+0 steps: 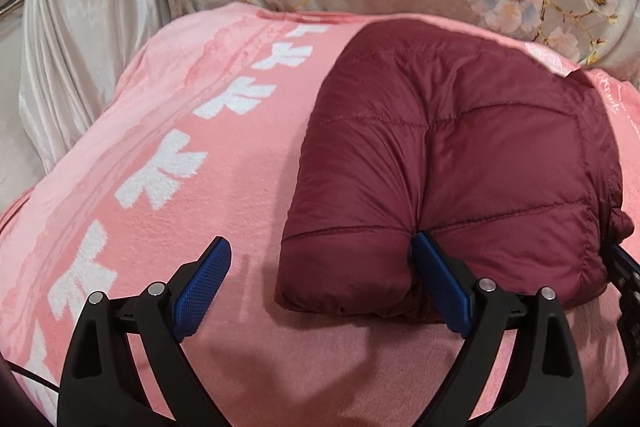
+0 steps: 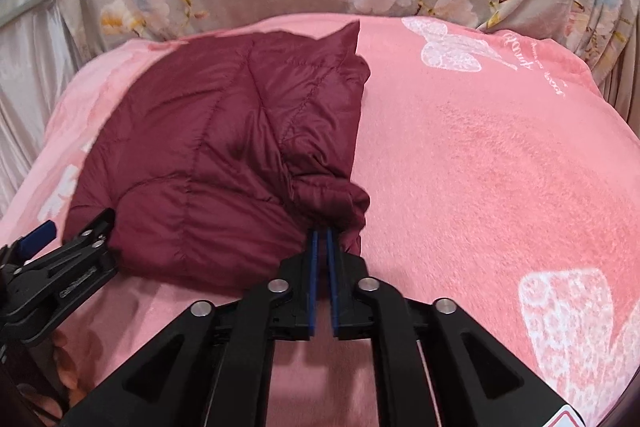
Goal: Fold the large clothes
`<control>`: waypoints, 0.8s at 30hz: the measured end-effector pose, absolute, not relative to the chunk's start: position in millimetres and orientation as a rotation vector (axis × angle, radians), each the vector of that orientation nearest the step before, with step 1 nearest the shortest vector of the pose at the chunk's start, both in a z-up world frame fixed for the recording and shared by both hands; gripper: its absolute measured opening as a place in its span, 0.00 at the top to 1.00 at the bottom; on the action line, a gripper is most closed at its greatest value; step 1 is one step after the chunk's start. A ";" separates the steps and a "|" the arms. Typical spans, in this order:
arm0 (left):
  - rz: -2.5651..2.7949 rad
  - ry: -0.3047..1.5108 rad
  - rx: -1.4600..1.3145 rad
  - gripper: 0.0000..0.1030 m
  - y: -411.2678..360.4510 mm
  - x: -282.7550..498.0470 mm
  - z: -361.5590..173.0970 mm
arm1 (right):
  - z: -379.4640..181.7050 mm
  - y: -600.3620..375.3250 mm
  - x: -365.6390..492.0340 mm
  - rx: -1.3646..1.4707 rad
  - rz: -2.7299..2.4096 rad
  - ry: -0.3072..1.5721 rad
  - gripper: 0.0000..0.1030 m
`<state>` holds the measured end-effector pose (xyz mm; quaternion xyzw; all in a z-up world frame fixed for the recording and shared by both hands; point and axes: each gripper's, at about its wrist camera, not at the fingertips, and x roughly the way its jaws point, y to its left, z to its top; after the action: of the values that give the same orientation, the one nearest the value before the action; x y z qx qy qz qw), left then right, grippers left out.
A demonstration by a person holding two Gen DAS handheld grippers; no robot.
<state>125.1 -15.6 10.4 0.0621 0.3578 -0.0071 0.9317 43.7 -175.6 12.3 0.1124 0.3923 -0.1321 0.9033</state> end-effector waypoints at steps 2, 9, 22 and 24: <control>-0.014 0.711 0.123 0.13 -12.2 112.0 15.4 | 20.7 -166.9 22.3 0.227 -0.249 0.772 0.57; -0.039 0.699 0.128 0.07 -10.5 52.5 17.5 | 33.5 -142.7 -40.6 0.125 -0.241 0.714 0.30; -0.008 0.667 0.134 0.05 -13.8 16.1 20.2 | 30.5 -158.4 -68.1 0.227 -0.295 0.705 0.17; -0.005 0.676 0.131 0.05 -13.8 16.9 18.9 | 28.9 -156.0 -66.4 0.223 -0.298 0.717 0.17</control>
<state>16.9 -13.8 18.9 0.0644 0.3313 -0.0024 0.9413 -66.4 -156.0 28.9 0.1085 0.3486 -0.1447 0.9196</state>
